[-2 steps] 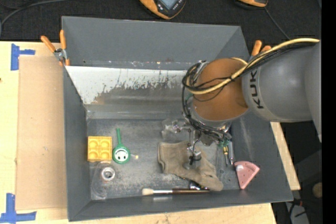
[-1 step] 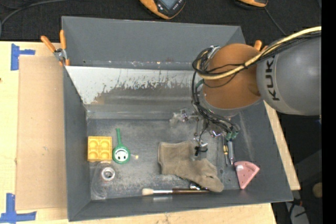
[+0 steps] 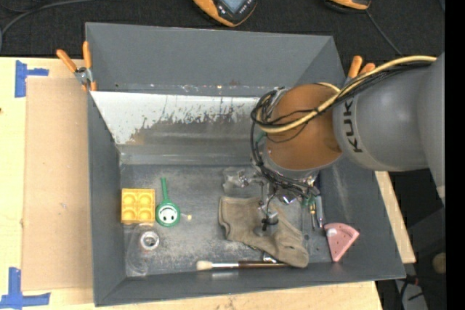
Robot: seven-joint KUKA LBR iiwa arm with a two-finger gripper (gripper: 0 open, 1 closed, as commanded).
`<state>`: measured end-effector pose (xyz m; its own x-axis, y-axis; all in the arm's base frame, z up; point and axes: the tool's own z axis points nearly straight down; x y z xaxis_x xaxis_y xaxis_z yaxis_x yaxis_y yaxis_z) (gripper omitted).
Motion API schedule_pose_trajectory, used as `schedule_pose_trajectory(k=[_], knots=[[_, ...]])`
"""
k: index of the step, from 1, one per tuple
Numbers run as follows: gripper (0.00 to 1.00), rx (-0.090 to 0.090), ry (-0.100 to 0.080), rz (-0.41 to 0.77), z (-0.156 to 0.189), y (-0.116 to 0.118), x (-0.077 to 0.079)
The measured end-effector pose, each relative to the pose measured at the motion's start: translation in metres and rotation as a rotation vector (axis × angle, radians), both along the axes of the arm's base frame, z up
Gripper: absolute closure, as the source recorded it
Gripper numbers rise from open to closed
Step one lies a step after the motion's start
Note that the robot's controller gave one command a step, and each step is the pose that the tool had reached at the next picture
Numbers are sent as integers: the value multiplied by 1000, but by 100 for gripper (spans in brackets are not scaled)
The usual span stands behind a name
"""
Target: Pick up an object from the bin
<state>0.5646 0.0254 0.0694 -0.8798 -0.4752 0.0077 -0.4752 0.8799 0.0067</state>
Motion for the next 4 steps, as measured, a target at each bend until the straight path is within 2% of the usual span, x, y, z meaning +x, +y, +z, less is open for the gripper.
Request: schedule_pose_trajectory(k=[1, 2, 3, 4], knots=[[0, 2, -15, 272, 0, 4, 2], [100, 0, 1, 20, 0, 0, 0], [100, 0, 1, 19, 1, 0, 0], [100, 0, 11, 19, 28, 0, -3]])
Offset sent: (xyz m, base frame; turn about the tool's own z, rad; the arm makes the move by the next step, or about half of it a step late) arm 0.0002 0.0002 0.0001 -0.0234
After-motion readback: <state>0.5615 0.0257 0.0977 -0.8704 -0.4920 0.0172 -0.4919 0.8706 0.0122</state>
